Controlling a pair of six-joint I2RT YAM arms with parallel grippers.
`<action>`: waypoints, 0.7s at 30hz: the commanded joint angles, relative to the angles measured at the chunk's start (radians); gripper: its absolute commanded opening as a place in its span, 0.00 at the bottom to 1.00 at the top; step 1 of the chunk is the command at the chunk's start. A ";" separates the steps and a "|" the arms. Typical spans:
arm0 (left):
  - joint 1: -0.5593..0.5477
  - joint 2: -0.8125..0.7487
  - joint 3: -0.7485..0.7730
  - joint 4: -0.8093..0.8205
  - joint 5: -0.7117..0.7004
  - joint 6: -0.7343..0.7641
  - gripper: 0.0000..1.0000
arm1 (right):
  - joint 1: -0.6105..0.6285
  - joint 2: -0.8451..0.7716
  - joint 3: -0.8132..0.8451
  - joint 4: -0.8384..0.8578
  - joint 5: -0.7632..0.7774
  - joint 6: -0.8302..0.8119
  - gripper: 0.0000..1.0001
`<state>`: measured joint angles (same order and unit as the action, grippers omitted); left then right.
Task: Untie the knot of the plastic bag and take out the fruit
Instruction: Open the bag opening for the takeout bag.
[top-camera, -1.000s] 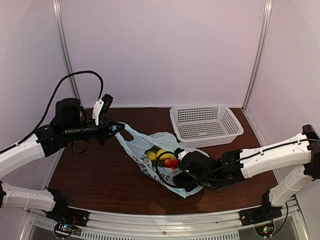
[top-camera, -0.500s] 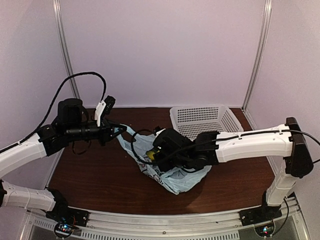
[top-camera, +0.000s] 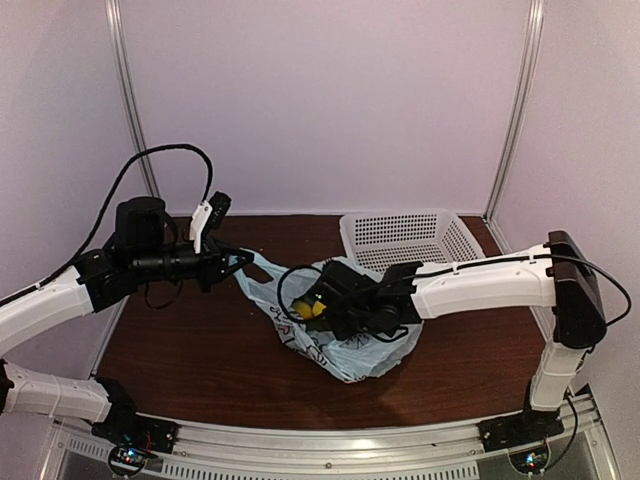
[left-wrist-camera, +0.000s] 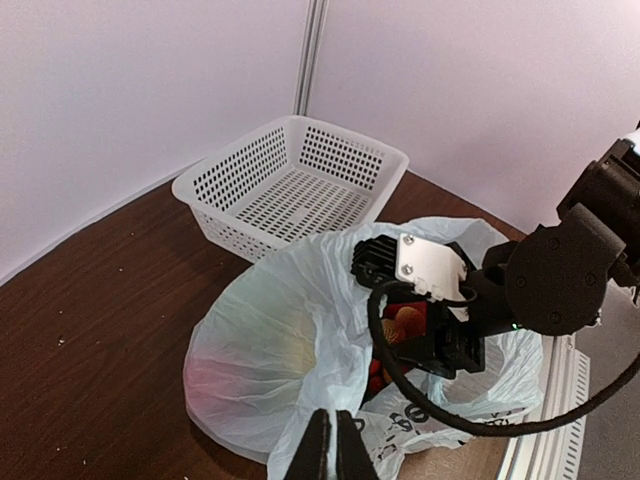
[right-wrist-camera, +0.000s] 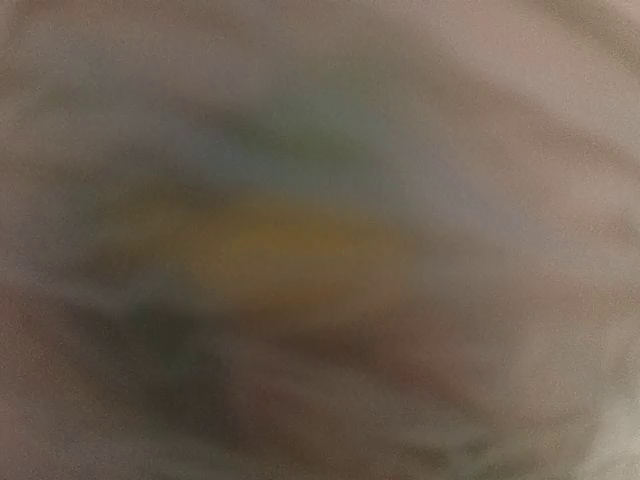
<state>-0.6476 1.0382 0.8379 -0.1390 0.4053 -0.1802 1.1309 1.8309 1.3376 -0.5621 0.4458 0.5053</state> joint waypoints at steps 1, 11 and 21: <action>0.006 0.007 0.011 0.021 0.012 0.016 0.00 | -0.021 0.012 -0.041 0.031 -0.005 0.012 0.64; 0.006 0.017 0.012 0.019 0.008 0.016 0.00 | -0.025 0.013 -0.050 0.064 -0.014 0.006 0.36; 0.006 0.019 0.018 0.017 0.005 0.017 0.00 | -0.022 -0.109 -0.127 0.180 -0.034 -0.019 0.29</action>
<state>-0.6476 1.0512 0.8379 -0.1394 0.4049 -0.1802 1.1103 1.8095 1.2526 -0.4534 0.4229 0.4999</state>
